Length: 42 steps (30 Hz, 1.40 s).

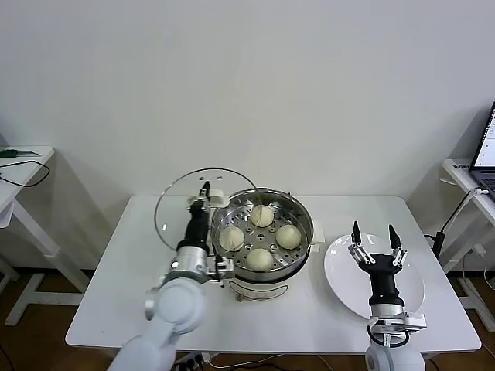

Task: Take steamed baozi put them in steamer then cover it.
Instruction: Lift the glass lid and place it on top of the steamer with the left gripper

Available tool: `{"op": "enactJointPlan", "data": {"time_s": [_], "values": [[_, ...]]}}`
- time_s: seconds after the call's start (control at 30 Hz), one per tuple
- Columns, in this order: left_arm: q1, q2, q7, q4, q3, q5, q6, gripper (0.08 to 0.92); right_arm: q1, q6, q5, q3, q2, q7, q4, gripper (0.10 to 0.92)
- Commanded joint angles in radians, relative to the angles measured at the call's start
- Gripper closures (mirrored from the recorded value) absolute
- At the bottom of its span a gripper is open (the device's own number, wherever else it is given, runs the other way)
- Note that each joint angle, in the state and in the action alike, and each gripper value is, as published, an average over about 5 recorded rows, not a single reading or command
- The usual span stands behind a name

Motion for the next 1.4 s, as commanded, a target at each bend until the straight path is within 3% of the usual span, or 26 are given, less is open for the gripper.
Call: {"op": "enactJointPlan", "data": {"time_s": [0.03,1.0,1.4], "values": [[-0.081,-0.078,0.060,0.085,0.139,0.073,0.080,0.812,0.003,0.002,-0.014,-0.001,0.011,0.002,-0.009,0.203],[-0.065,-0.330,0.038,0.259,0.159,0.215,0.054,0.812,0.003,0.018,-0.081,-0.015,0.051,0.013,-0.035,0.203],[-0.053,-0.362,0.014,0.314,0.137,0.252,0.038,0.812,0.003,0.019,-0.084,-0.016,0.046,0.013,-0.039,0.203]]}}
